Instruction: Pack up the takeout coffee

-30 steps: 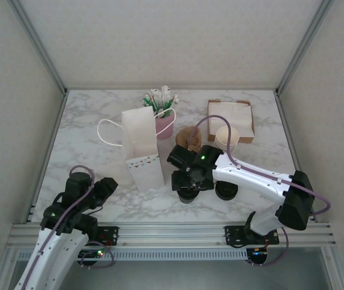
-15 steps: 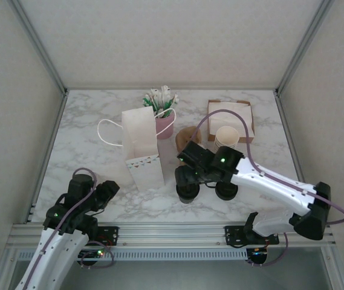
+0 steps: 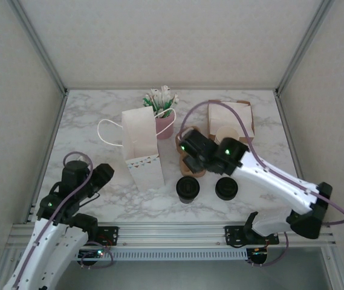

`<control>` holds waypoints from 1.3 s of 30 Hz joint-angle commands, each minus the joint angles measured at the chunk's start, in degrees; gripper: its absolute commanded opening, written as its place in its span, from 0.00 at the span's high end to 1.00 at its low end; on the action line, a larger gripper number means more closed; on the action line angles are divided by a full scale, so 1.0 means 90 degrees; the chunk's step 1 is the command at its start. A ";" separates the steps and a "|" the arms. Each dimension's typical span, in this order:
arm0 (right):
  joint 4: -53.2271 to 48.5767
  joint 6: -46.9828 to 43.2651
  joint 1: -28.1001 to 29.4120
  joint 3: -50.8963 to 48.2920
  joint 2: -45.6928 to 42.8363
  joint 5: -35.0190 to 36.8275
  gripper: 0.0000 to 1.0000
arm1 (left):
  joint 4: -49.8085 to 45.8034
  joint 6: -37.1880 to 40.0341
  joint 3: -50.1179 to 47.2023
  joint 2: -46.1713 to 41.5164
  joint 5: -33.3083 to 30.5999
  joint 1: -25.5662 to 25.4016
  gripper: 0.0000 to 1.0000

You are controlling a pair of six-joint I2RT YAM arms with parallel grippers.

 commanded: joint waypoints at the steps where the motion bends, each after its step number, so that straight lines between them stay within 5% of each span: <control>1: -0.0502 0.0858 -0.0727 0.0755 0.0752 -0.0483 0.35 | 0.0016 0.0132 0.0401 0.0569 -0.0559 -0.0059 0.44; 11: 0.0136 0.2759 -0.0899 0.0643 0.1742 -0.0648 0.43 | -0.0137 0.0161 0.0958 0.1138 -0.1068 -0.0055 0.40; 24: 0.0669 0.2484 -0.0970 0.0381 0.2331 -0.0281 0.46 | -0.0347 0.0063 0.1121 0.0292 -0.1981 -0.0062 0.36; 39: 0.1002 0.2405 -0.0994 0.0226 0.2784 -0.0164 0.45 | -0.0401 -0.0003 0.1081 0.0126 -0.1961 -0.0062 0.34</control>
